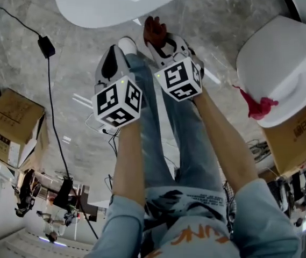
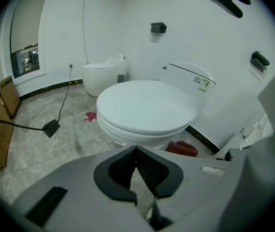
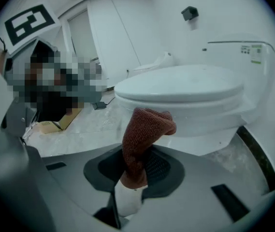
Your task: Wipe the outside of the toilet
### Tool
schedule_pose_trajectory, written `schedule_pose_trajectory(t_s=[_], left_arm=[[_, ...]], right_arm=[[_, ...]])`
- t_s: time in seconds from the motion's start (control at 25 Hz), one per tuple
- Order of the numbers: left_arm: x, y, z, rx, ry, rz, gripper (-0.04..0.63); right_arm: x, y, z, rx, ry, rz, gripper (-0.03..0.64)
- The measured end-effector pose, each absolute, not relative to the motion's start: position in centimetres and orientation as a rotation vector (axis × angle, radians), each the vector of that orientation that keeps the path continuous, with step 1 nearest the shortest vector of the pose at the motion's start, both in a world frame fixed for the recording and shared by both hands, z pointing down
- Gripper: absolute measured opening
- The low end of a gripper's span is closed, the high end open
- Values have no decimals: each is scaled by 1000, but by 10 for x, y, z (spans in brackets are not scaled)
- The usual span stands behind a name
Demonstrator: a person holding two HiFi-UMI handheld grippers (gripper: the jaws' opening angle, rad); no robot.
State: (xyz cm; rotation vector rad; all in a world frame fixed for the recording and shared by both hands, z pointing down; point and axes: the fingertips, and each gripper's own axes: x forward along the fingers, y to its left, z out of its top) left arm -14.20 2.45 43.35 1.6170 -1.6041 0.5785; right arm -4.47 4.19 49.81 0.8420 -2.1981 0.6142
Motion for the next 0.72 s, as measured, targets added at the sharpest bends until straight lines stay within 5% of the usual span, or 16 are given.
schedule_pose_trajectory(t_s=[0.72], left_arm=[[49, -6, 461, 1757, -1310, 657, -8]], right_arm=[[187, -12, 543, 1397, -2001, 880, 89]])
